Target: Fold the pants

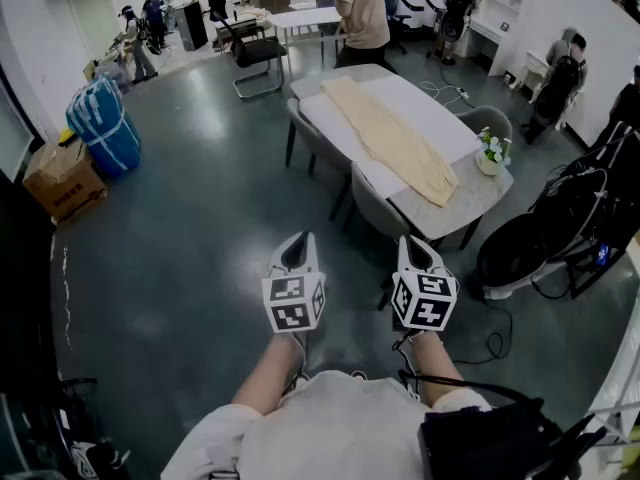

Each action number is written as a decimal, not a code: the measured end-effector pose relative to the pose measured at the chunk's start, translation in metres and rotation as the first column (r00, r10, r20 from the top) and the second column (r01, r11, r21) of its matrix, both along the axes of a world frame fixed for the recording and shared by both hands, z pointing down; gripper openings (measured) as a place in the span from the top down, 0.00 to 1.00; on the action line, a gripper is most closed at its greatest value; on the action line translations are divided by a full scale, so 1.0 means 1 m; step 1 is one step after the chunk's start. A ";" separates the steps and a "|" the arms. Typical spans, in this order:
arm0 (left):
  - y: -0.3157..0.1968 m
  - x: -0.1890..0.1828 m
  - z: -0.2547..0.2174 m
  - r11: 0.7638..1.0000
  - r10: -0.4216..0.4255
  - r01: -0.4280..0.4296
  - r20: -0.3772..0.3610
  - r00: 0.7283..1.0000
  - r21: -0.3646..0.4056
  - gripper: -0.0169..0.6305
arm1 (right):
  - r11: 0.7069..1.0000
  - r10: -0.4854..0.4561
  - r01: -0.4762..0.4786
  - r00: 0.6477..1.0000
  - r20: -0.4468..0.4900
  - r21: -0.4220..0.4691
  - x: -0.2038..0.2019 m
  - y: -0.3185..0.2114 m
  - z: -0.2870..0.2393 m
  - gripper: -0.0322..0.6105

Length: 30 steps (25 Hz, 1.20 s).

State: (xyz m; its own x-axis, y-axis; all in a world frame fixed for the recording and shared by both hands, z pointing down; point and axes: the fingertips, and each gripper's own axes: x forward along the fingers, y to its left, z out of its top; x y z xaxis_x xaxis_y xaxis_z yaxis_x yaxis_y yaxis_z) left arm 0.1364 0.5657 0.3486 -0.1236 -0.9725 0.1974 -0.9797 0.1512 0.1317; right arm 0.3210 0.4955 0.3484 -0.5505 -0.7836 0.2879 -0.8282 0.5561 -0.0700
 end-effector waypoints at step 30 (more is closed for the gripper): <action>-0.007 -0.109 0.031 0.997 0.034 -0.035 -0.009 0.999 -0.063 0.96 | 0.996 0.061 -0.065 0.997 -0.057 -0.065 -0.093 -0.010 0.034 0.96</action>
State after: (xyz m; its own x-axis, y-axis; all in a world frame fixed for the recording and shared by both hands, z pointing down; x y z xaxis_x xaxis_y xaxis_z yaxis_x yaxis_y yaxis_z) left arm 0.0277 0.5586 0.3799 -0.0884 -0.9617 0.2594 -0.9835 0.1256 0.1305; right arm 0.2275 0.4850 0.3825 -0.4829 -0.7943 0.3687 -0.8649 0.4985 -0.0588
